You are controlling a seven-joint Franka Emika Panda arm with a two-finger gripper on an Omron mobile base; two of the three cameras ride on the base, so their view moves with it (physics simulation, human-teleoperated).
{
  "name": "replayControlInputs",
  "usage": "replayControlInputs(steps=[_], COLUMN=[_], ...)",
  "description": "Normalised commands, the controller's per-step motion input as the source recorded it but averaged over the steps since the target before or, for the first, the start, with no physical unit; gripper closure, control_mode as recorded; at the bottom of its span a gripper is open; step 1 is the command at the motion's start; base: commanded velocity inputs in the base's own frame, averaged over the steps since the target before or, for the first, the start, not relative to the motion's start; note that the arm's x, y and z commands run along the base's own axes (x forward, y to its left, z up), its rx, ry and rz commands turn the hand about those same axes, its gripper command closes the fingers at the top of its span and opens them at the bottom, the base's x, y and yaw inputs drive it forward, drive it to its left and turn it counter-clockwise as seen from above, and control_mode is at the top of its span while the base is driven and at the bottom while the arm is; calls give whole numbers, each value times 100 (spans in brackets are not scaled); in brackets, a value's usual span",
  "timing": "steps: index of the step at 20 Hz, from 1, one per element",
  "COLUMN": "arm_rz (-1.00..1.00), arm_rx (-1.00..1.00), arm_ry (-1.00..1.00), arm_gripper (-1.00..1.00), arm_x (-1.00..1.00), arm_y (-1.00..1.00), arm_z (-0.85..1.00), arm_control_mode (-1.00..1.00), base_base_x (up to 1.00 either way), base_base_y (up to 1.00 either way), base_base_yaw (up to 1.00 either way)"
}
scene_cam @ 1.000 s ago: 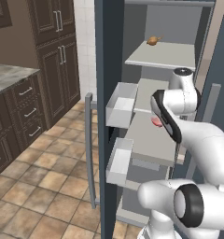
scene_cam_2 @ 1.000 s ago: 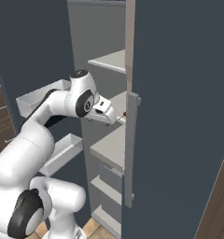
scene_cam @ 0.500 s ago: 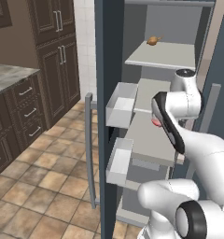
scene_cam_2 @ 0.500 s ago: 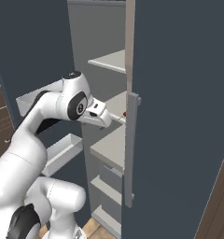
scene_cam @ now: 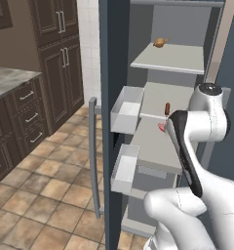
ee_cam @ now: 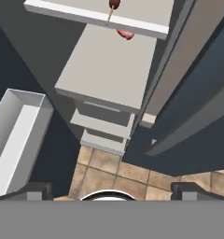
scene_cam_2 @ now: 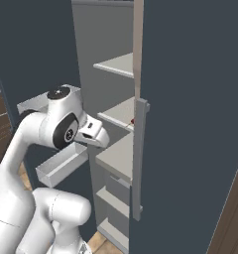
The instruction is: Store the hot dog in the freezer for long-term storage. Close the freezer door after placing the cooked food.
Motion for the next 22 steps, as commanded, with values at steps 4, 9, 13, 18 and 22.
replayControlInputs(steps=[4, 9, 13, 18, 22], arm_rz=[0, 0, 1, 2, 0], arm_rx=[1, 2, 7, 11, 8], arm_ry=[0, 0, 1, 7, 10], arm_gripper=[-100, -100, -100, -100, -100], arm_x=[-54, -44, -25, -29, -18], arm_y=[3, 0, 0, 17, 16], arm_z=[2, 0, 11, 3, 11], arm_control_mode=[-100, -100, -100, -100, -100], base_base_x=[0, 0, 0, 0, 0], base_base_y=[0, 0, 0, 0, 0], base_base_yaw=[0, 0, 0, 0, 0])
